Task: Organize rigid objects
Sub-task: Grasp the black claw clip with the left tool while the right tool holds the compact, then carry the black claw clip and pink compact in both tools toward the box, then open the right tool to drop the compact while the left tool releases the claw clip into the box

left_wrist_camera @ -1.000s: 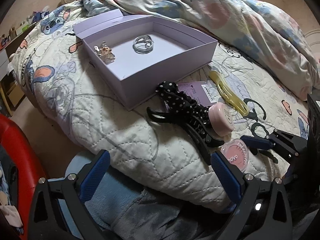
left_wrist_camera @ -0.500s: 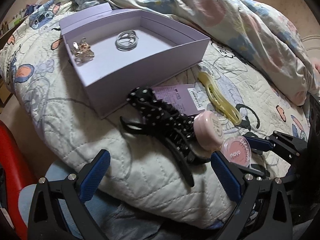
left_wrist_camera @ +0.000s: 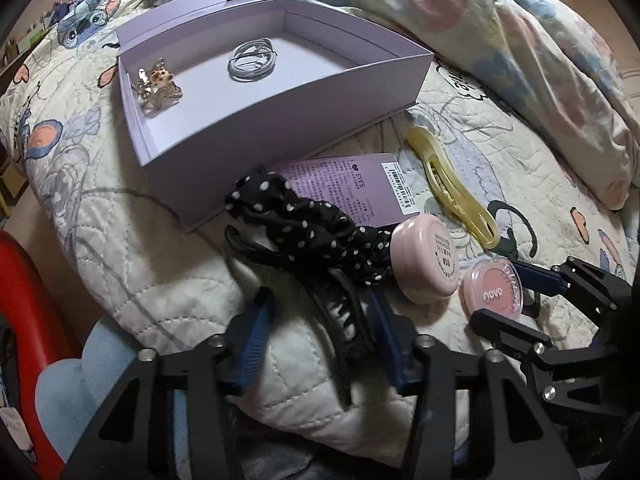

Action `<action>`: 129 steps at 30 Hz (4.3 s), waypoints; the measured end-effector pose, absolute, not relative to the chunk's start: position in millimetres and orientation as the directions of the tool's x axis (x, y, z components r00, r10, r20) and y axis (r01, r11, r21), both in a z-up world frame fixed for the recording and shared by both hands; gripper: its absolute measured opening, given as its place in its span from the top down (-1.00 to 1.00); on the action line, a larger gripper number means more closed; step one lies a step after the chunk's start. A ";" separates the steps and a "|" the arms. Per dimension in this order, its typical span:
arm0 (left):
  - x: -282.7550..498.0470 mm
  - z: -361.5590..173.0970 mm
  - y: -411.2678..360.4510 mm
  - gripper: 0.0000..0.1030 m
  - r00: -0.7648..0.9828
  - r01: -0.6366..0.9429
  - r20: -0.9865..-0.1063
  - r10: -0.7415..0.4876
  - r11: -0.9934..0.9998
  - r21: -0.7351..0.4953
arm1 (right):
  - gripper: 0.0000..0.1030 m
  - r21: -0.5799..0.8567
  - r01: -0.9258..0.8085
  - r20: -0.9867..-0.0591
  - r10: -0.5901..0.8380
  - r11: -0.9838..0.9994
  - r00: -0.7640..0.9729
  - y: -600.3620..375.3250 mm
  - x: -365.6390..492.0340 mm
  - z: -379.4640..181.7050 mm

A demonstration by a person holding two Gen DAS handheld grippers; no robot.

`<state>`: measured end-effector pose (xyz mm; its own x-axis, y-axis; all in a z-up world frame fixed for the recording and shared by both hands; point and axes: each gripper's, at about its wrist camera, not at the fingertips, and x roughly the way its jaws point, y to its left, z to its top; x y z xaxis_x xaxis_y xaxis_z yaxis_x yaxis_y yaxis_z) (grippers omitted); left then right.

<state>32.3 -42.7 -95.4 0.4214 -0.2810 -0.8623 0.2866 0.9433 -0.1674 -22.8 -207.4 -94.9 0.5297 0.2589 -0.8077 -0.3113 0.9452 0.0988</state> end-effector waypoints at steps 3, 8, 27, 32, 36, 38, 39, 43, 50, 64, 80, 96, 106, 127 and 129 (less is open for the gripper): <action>26.6 -94.2 -35.8 0.38 0.413 0.304 -0.866 -0.282 0.939 -0.161 | -0.09 0.106 -0.311 -0.807 0.264 0.944 0.528 -207.5 -22.4 -94.3; 18.5 -98.1 -29.9 0.49 0.400 0.323 -0.877 -0.265 0.937 -0.136 | -0.09 0.112 -0.318 -0.805 0.274 0.941 0.527 -207.4 -22.3 -93.4; 7.9 -85.6 -31.7 0.61 0.429 0.345 -0.857 -0.286 0.929 -0.138 | -0.09 0.144 -0.325 -0.796 0.304 0.935 0.523 -200.5 -27.8 -91.3; -2.1 -76.5 -20.7 0.61 0.435 0.331 -0.850 -0.298 0.931 -0.156 | -0.09 0.143 -0.345 -0.788 0.318 0.928 0.528 -195.1 -31.3 -87.1; -6.2 -69.4 -17.3 0.61 0.453 0.314 -0.841 -0.296 0.936 -0.161 | -0.09 0.146 -0.367 -0.777 0.336 0.919 0.532 -188.7 -31.3 -82.0; -8.7 -64.4 -14.8 0.61 0.465 0.307 -0.835 -0.295 0.938 -0.160 | -0.09 0.149 -0.379 -0.769 0.348 0.913 0.537 -185.7 -31.4 -78.5; -10.3 -61.8 -13.4 0.61 0.471 0.301 -0.833 -0.291 0.940 -0.158 | -0.09 0.150 -0.384 -0.765 0.353 0.911 0.538 -184.1 -31.0 -76.8; -14.4 -52.8 -8.0 0.61 0.498 0.282 -0.820 -0.282 0.947 -0.155 | -0.09 0.152 -0.416 -0.749 0.378 0.897 0.543 -177.1 -30.6 -70.6; -16.0 -39.3 2.9 0.61 0.537 0.244 -0.802 -0.263 0.958 -0.150 | -0.09 0.163 -0.468 -0.724 0.427 0.869 0.542 -164.1 -26.6 -60.8; 1.9 -29.0 11.9 0.61 0.553 0.235 -0.785 -0.279 0.956 -0.175 | -0.09 0.170 -0.513 -0.706 0.467 0.841 0.532 -150.3 -4.7 -47.4; 41.5 -7.4 21.9 0.61 0.591 0.236 -0.762 -0.267 0.960 -0.153 | -0.09 0.186 -0.543 -0.676 0.508 0.819 0.534 -137.9 35.0 -33.6; 84.0 7.2 14.2 0.61 0.609 0.288 -0.738 -0.293 0.948 -0.138 | -0.09 0.184 -0.574 -0.641 0.540 0.798 0.545 -137.4 81.8 -16.7; 118.9 9.3 11.3 0.61 0.616 0.306 -0.723 -0.312 0.941 -0.146 | -0.09 0.145 -0.598 -0.629 0.540 0.788 0.560 -132.5 111.8 -5.3; 190.5 9.3 12.3 0.61 0.622 0.302 -0.728 -0.289 0.946 -0.117 | -0.09 0.076 -0.593 -0.637 0.497 0.802 0.590 -132.8 184.6 -4.6; 196.2 5.8 11.7 0.61 0.615 0.302 -0.735 -0.285 0.946 -0.114 | -0.09 0.078 -0.590 -0.641 0.494 0.804 0.588 -133.3 191.9 -7.6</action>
<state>196.2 11.7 5.8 0.6155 -0.2851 -0.7348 0.3025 0.9463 -0.1138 191.9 -133.3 -7.6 0.5877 0.4936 -0.6410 -0.5896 0.8039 0.0785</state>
